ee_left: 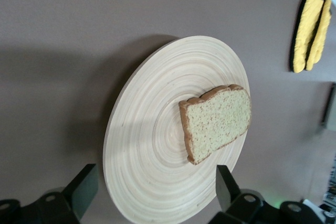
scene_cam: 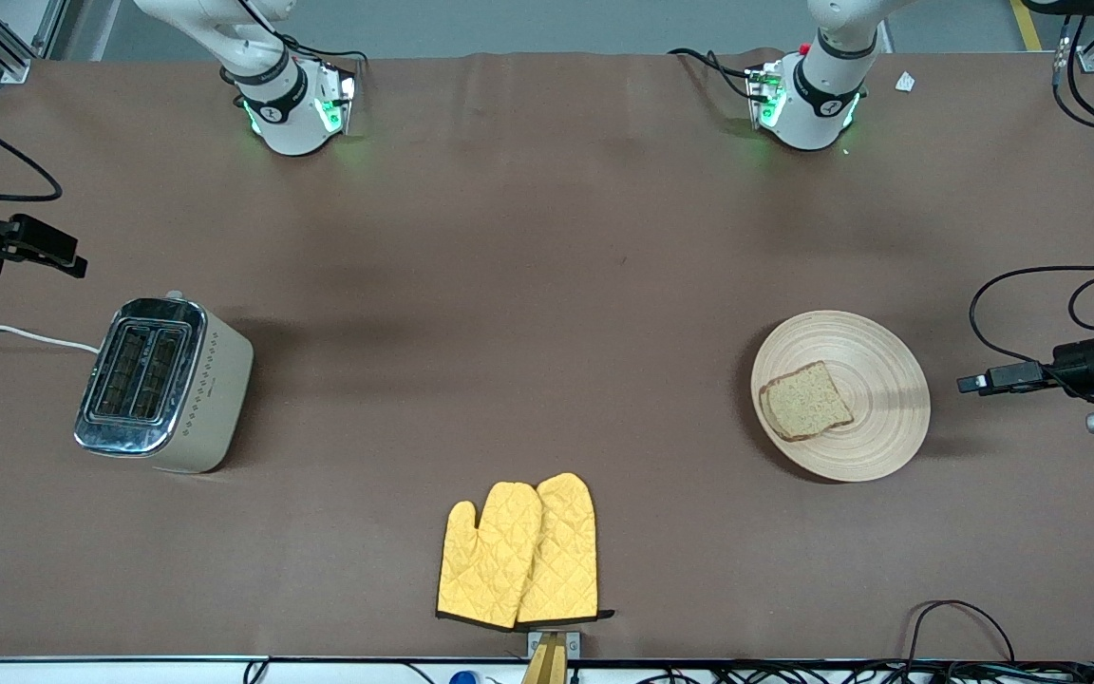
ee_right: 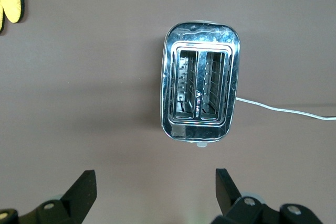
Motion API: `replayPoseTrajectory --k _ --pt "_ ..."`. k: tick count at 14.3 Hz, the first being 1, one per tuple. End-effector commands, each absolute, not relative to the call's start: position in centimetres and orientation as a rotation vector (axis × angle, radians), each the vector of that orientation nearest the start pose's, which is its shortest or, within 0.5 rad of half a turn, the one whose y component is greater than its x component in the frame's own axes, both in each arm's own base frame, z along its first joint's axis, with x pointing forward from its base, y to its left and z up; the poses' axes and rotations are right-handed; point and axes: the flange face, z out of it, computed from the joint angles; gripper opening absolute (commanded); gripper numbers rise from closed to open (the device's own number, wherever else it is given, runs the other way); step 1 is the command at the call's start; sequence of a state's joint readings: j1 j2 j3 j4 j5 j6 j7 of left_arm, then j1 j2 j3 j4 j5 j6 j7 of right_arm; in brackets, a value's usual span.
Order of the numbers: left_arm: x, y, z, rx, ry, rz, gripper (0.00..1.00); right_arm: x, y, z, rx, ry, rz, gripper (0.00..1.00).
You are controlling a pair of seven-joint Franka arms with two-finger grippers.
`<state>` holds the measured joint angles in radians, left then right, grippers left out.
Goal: Move plate and put bread in toaster
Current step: 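Grasp the wooden plate rim with the left gripper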
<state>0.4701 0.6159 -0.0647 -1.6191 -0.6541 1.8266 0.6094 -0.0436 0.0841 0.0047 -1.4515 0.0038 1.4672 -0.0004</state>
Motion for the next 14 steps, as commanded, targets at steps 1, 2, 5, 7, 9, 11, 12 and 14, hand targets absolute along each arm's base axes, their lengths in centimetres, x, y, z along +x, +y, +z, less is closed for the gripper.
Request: replayPoseTrajectory --k 1,2,5,7,9,11,12,14 --pt "61.9 21.9 22.6 2.332 0.120 -0.019 0.95 56.3 -2.0 62.8 -3.125 0.063 0.103 1.00" --pt "61.9 21.9 21.8 2.321 0.109 -0.016 0.94 56.3 -2.0 62.9 -3.125 0.063 0.100 1.00" --pt "61.9 21.9 20.3 2.310 0.101 -0.023 0.89 56.3 -2.1 62.8 -3.125 0.063 0.103 1.00" --pt "61.6 22.0 19.1 2.302 0.109 -0.039 0.86 56.3 -2.1 62.9 -3.126 0.063 0.098 1.00" --pt "61.2 22.4 17.8 2.293 0.090 -0.038 0.82 56.3 -2.1 62.8 -3.125 0.063 0.103 1.00" --pt "61.2 22.5 17.3 2.290 0.062 -0.026 0.78 56.3 -2.1 62.8 -3.125 0.066 0.103 1.00" --pt "61.1 22.5 16.9 2.286 0.045 -0.020 0.75 56.3 -2.1 62.8 -3.125 0.066 0.103 1.00" --pt "60.9 22.9 16.2 2.258 0.022 0.026 0.70 56.3 -2.0 62.8 -3.125 0.061 0.100 1.00"
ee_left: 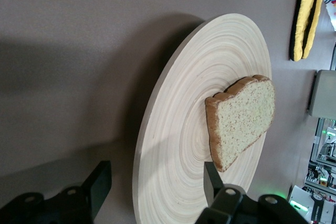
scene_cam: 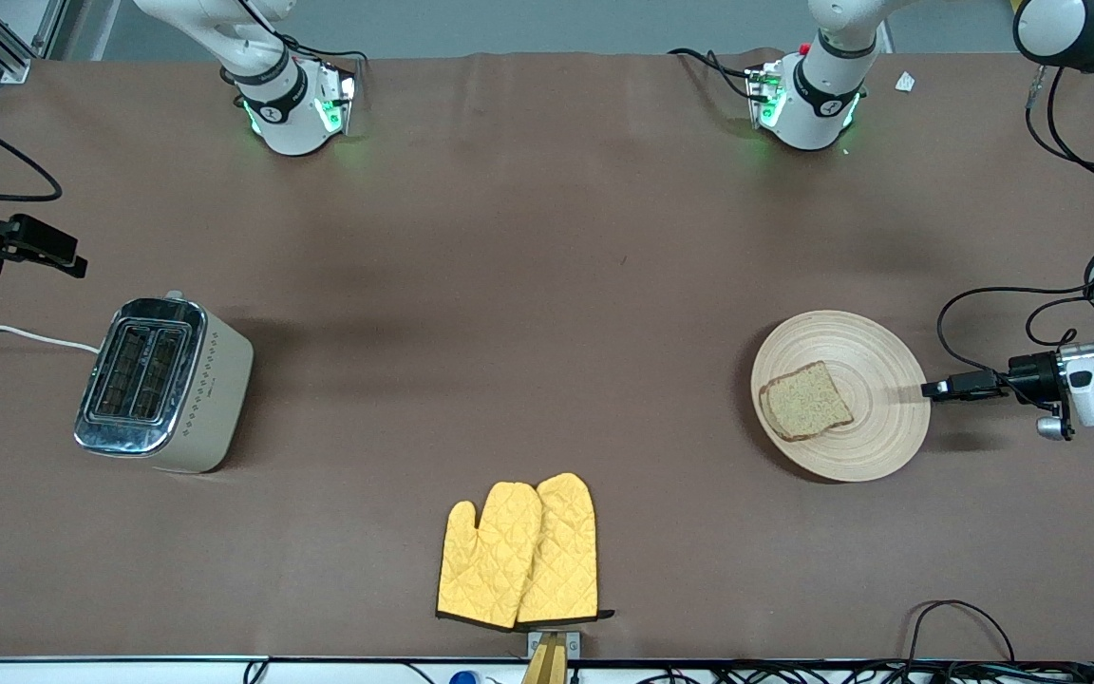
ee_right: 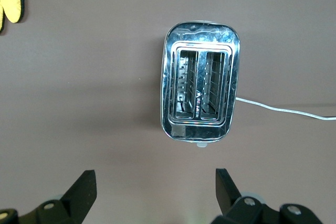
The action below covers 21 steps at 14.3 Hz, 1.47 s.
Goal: Move plate and put bread in toaster
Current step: 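Grasp the wooden plate rim with the left gripper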
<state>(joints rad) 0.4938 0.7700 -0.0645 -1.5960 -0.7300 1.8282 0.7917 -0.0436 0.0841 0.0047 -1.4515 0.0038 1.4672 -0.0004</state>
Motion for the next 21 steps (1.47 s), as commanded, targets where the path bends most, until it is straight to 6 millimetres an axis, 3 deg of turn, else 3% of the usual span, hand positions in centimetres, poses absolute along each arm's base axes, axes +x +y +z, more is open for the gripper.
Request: replayPoseTrajectory --k 1,7,14,16,18,21 --pt "60.8 22.9 15.7 2.252 0.013 0.028 0.68 56.3 -2.0 62.8 -3.125 0.061 0.100 1.00" --pt "60.4 23.0 14.7 2.241 -0.001 0.033 0.50 56.2 -2.0 62.7 -3.123 0.082 0.115 1.00" --pt "60.4 22.9 14.2 2.227 -0.008 0.046 0.35 56.6 0.0 62.4 -3.091 0.040 0.100 1.00" --pt "60.4 22.9 14.2 2.226 -0.017 0.049 0.27 56.8 0.1 61.4 -2.996 0.059 0.123 1.00" --pt "60.4 22.9 14.2 2.226 -0.055 0.071 0.19 57.2 0.1 59.1 -2.983 0.078 0.114 1.00" --pt "60.3 23.2 14.3 2.216 -0.089 0.107 0.05 57.7 1.6 57.0 -2.978 0.076 0.087 1.00"
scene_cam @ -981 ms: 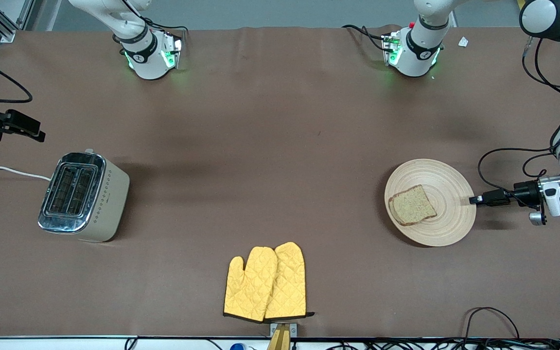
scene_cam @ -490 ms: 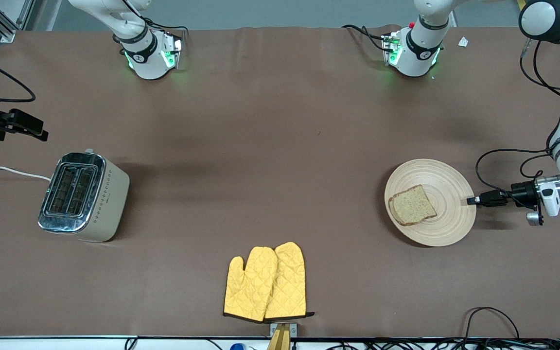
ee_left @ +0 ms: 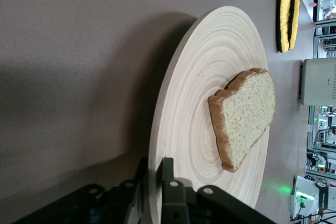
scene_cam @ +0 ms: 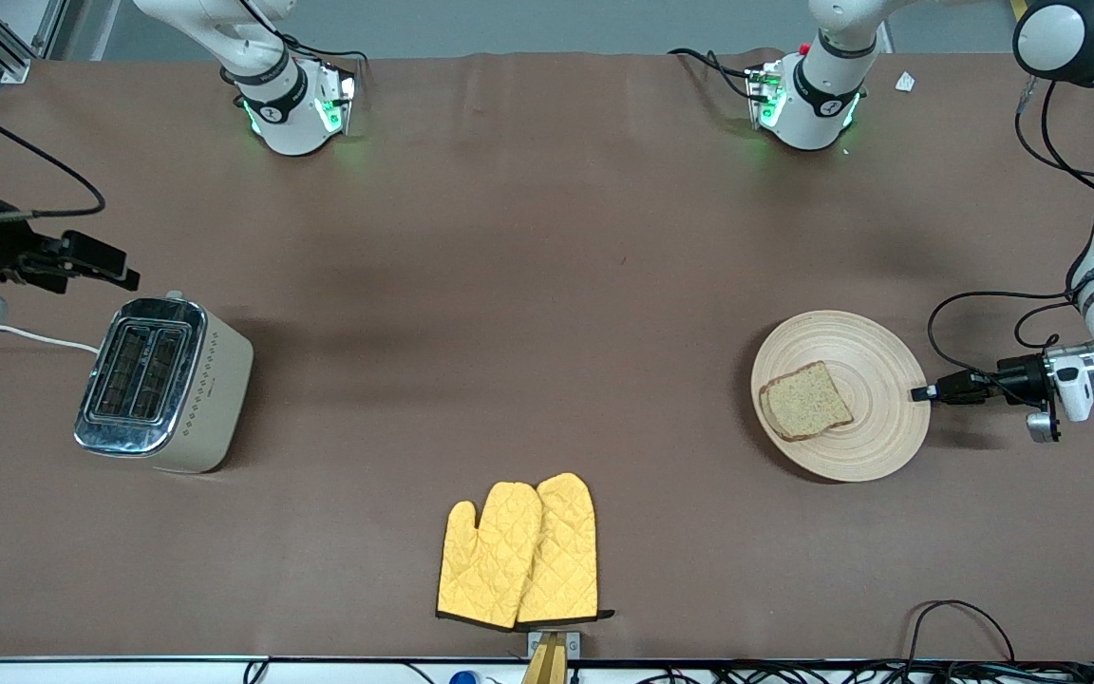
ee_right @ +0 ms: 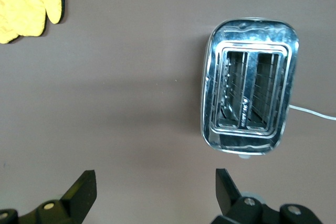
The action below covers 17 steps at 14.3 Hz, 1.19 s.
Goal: Move plate and put bread in toaster
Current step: 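Slide the plate toward the table middle while the right gripper approaches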
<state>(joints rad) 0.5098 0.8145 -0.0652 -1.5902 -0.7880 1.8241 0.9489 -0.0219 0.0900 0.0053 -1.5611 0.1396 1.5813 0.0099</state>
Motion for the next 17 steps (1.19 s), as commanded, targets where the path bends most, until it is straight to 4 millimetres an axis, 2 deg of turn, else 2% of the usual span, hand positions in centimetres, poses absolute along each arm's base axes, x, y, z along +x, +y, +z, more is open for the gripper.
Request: replayPoseTrajectory --k 1,3,6,10,15,17 --pt "60.3 23.2 14.3 2.215 -0.099 0.109 0.01 57.9 2.4 56.2 -2.979 0.107 0.081 1.00" --pt "60.4 23.0 14.5 2.211 -0.121 0.116 0.00 58.1 3.6 55.0 -2.980 0.108 0.065 1.00" --pt "61.3 22.5 15.5 2.202 -0.217 0.167 0.00 58.6 4.2 53.2 -2.981 0.123 0.049 1.00" --pt "62.6 17.8 16.8 2.107 -0.269 0.132 0.00 59.1 5.7 50.2 -2.981 0.143 0.044 1.00" --pt "64.1 10.7 19.1 2.017 -0.203 0.001 0.01 60.1 5.9 47.3 -2.984 0.168 0.092 1.00" --pt "64.1 7.9 19.2 1.983 -0.206 -0.036 0.01 60.3 5.9 46.7 -2.984 0.171 0.092 1.00"
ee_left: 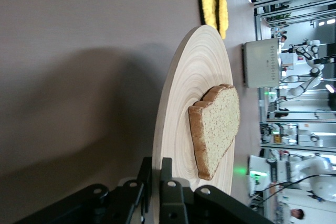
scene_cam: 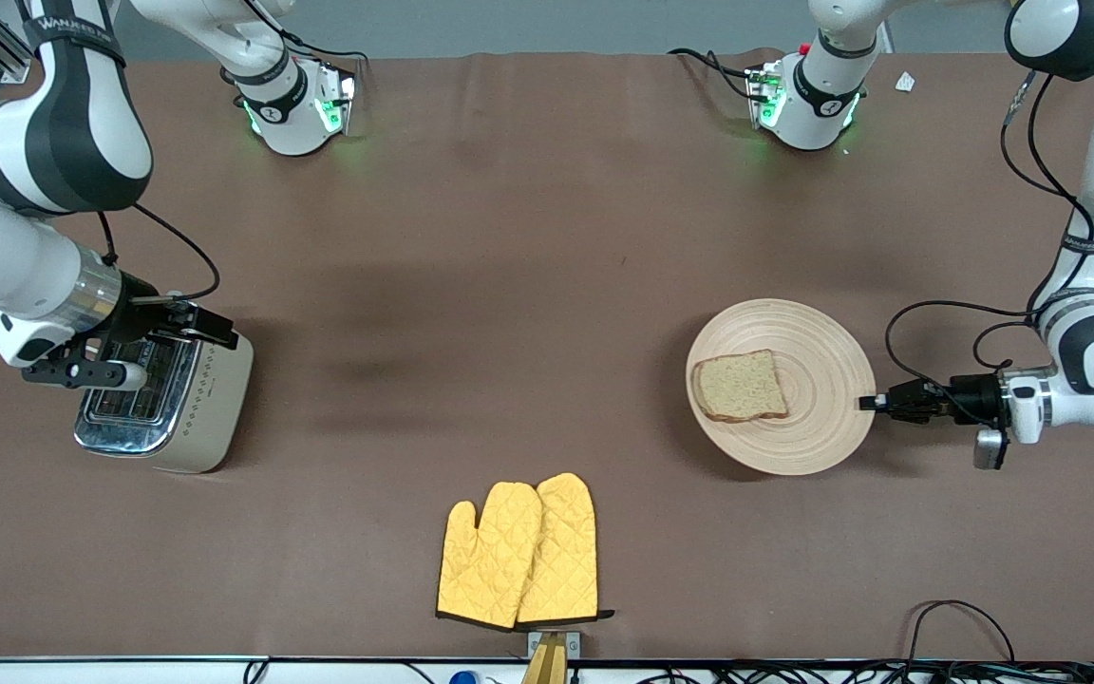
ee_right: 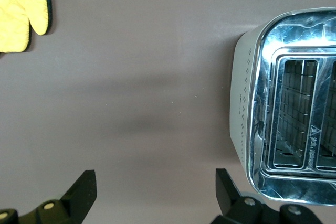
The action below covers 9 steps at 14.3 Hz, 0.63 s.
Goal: Move plate and put bread in toaster
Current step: 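Slide the plate toward the table middle while the right gripper approaches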
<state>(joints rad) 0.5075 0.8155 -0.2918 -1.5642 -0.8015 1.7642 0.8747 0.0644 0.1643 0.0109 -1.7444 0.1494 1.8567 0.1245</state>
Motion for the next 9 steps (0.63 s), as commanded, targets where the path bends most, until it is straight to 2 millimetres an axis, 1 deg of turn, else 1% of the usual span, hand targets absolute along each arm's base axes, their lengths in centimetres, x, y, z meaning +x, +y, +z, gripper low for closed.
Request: replayPoseTrajectory --k 1,2,3,5,6,9 --pt "64.1 6.7 19.2 1.968 -0.211 -0.050 0.01 60.3 6.0 46.7 -2.983 0.170 0.083 1.00" --pt "63.9 5.0 19.1 1.951 -0.206 -0.078 0.00 60.4 6.3 46.4 -2.980 0.166 0.084 1.00" --pt "63.6 3.3 19.1 1.932 -0.205 -0.107 0.00 60.5 6.7 45.5 -2.982 0.162 0.082 1.00" --pt "63.2 0.9 19.3 1.935 -0.208 -0.116 0.00 60.4 6.8 43.8 -2.982 0.172 0.041 1.00" --pt "62.7 -0.6 18.9 1.938 -0.206 -0.120 0.00 60.6 7.4 43.1 -2.983 0.160 0.031 1.00" --pt "61.4 -4.7 19.1 1.952 -0.167 -0.088 0.00 61.1 8.9 41.1 -2.968 0.148 0.041 1.00"
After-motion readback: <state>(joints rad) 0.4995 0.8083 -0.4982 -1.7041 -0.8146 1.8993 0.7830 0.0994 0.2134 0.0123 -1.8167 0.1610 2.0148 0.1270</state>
